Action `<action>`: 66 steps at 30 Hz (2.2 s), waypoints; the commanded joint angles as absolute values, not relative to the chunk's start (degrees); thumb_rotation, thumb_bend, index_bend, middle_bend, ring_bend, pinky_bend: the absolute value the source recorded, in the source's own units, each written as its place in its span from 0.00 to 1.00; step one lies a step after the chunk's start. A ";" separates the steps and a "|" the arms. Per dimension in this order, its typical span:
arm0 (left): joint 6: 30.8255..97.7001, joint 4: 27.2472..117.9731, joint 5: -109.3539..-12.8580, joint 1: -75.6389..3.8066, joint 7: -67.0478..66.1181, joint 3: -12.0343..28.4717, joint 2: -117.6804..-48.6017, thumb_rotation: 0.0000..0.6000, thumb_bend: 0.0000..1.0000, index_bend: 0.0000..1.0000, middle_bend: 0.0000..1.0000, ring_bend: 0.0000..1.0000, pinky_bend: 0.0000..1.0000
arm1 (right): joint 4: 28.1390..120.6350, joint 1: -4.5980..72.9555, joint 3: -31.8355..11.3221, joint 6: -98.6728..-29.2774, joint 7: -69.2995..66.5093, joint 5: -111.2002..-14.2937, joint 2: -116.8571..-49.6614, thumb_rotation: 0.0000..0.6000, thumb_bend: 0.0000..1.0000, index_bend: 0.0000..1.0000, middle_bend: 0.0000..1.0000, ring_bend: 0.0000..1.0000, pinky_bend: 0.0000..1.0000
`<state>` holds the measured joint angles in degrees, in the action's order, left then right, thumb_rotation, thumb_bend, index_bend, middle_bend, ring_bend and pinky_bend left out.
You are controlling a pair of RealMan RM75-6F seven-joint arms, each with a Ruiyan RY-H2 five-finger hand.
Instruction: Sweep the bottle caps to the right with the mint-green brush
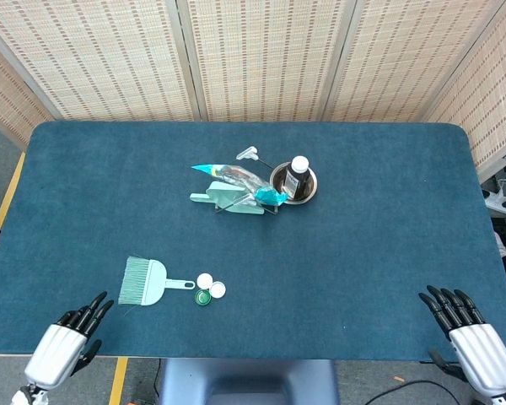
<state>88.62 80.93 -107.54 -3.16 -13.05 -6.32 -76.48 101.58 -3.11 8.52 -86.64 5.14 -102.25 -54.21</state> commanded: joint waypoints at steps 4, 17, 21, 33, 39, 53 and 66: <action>85.44 81.89 -106.52 -5.54 -16.70 -4.26 -79.84 1.00 0.41 0.14 0.18 0.58 0.71 | 101.69 -3.34 8.07 -87.11 5.99 -101.98 -54.80 1.00 0.21 0.00 0.00 0.00 0.00; 72.98 80.93 -98.42 -14.31 -25.06 2.55 -89.88 1.00 0.37 0.28 0.32 0.70 0.80 | 102.73 -1.96 5.27 -83.06 10.31 -94.66 -56.48 1.00 0.21 0.00 0.00 0.00 0.00; 71.71 80.54 -97.14 -15.95 -26.76 3.45 -91.83 1.00 0.36 0.28 0.34 0.70 0.80 | 102.88 -1.53 4.64 -82.14 10.61 -92.85 -56.59 1.00 0.21 0.00 0.00 0.00 0.00; 66.49 77.64 -91.53 -20.56 -31.56 5.33 -97.07 1.00 0.33 0.28 0.35 0.71 0.81 | 103.00 -0.67 3.39 -80.71 10.00 -89.25 -56.30 1.00 0.21 0.00 0.00 0.00 0.00; 65.45 75.27 -89.72 -22.09 -34.73 5.42 -98.99 1.00 0.33 0.29 0.36 0.71 0.81 | 103.08 -0.69 3.25 -81.01 9.03 -88.92 -55.80 1.00 0.21 0.00 0.00 0.00 0.00; 65.34 69.99 -87.79 -24.10 -40.79 4.20 -102.37 1.00 0.33 0.35 0.39 0.72 0.82 | 102.99 -0.83 3.72 -81.61 7.32 -89.88 -55.00 1.00 0.21 0.00 0.00 0.00 0.00; 67.52 67.44 -87.96 -24.71 -42.95 2.97 -103.62 1.00 0.32 0.47 0.55 0.73 0.83 | 103.09 -0.95 3.87 -81.92 7.03 -90.08 -54.77 1.00 0.21 0.00 0.00 0.00 0.00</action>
<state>67.42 67.51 -87.91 -24.69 -42.93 3.04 -103.58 103.09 -0.95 3.88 -81.93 7.03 -90.08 -54.77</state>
